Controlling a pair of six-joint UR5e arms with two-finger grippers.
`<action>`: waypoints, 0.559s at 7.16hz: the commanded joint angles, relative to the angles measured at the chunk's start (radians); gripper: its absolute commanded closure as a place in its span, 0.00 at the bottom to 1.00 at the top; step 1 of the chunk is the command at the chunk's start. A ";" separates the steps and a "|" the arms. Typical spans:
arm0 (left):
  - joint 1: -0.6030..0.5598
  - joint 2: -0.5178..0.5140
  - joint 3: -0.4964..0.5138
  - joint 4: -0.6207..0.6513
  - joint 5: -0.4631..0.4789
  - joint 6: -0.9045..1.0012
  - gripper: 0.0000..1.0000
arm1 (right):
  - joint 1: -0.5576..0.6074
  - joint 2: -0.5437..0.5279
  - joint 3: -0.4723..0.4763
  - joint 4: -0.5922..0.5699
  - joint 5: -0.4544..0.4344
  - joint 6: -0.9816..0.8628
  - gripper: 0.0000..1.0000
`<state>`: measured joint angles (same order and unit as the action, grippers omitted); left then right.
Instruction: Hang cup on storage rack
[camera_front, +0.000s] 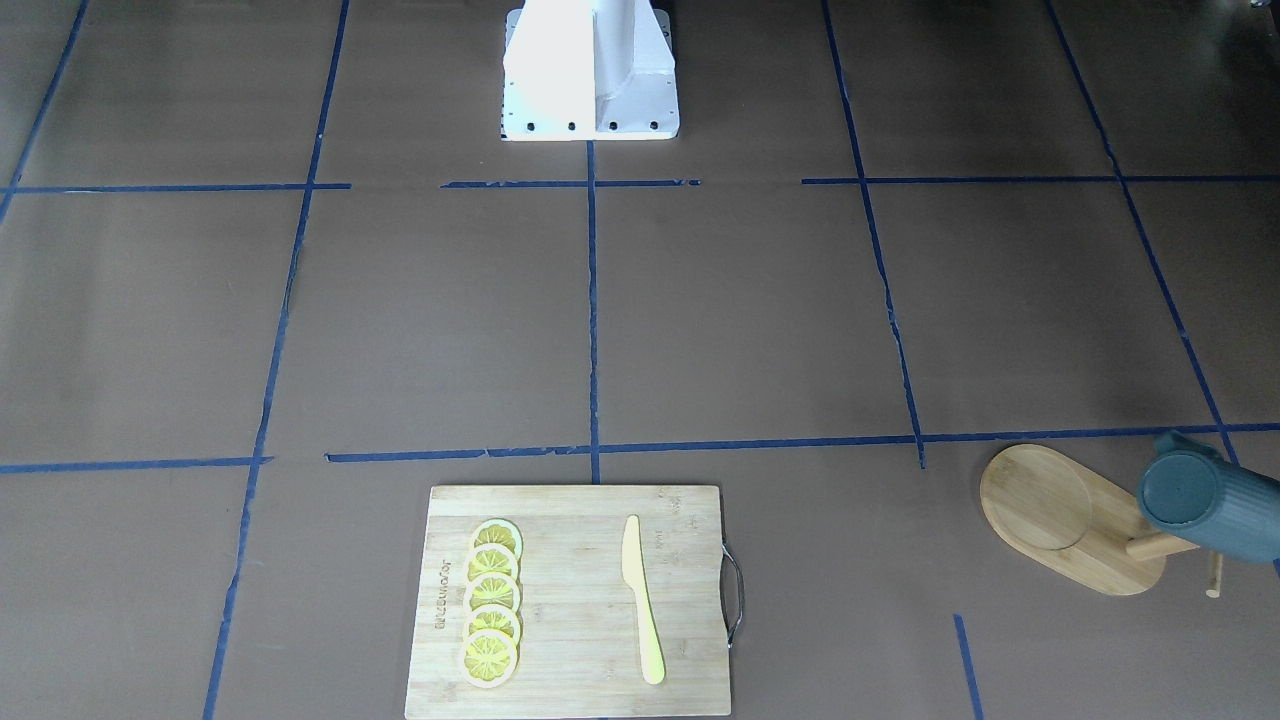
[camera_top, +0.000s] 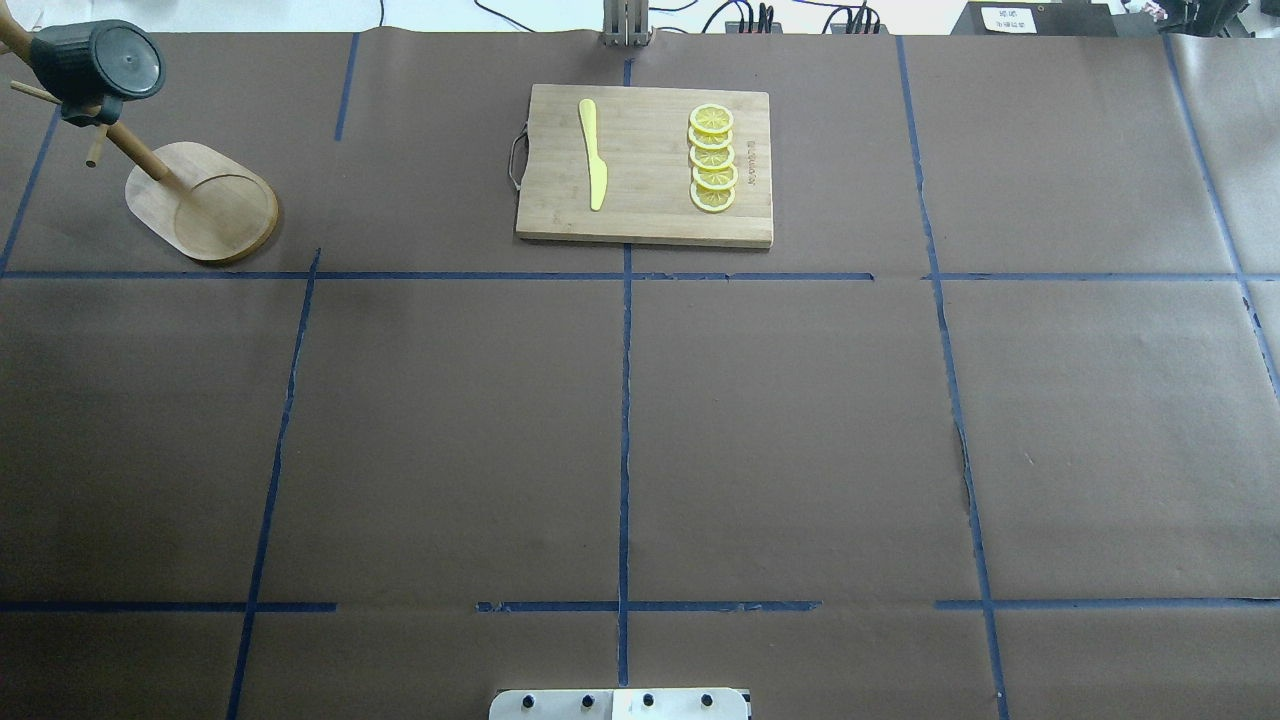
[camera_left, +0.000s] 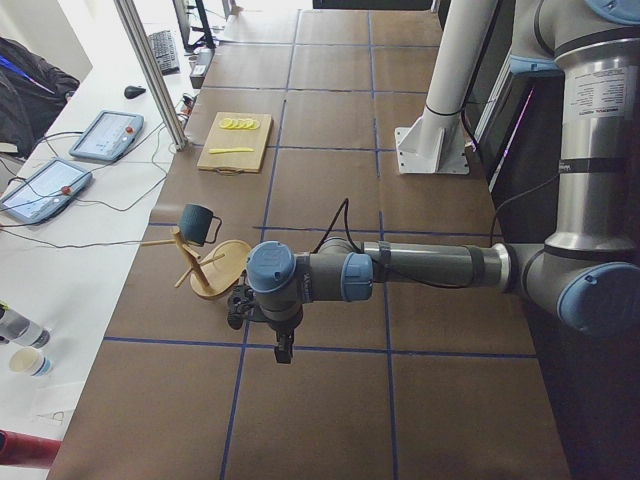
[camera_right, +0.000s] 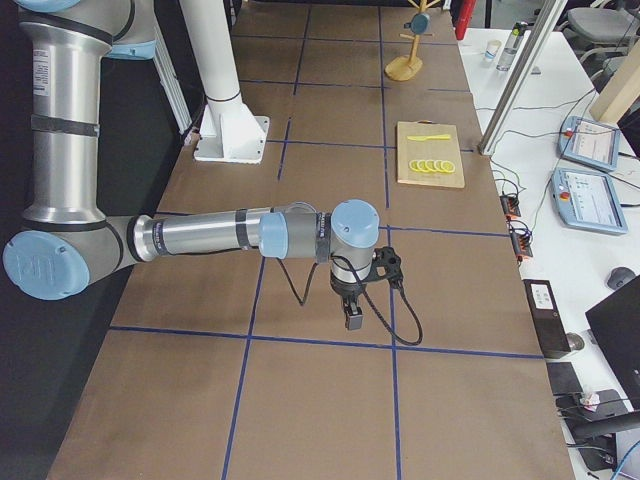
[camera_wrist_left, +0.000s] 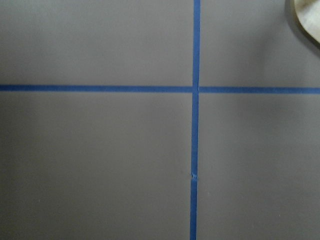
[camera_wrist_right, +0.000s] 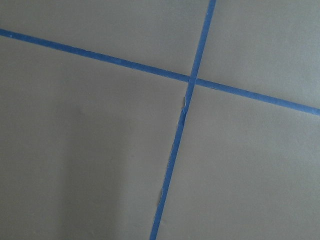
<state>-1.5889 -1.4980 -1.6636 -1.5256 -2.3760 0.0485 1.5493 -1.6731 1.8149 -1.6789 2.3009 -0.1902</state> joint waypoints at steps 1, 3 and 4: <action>0.001 0.008 -0.008 -0.007 0.010 0.001 0.00 | 0.000 -0.004 0.000 0.005 -0.003 0.009 0.00; 0.000 0.012 -0.008 -0.005 0.009 0.002 0.00 | -0.002 -0.007 -0.002 0.004 -0.002 0.011 0.00; 0.000 0.018 -0.010 -0.005 0.008 0.001 0.00 | -0.005 -0.016 -0.002 0.005 0.002 0.011 0.00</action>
<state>-1.5889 -1.4856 -1.6725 -1.5314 -2.3682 0.0501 1.5469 -1.6810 1.8137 -1.6744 2.2997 -0.1798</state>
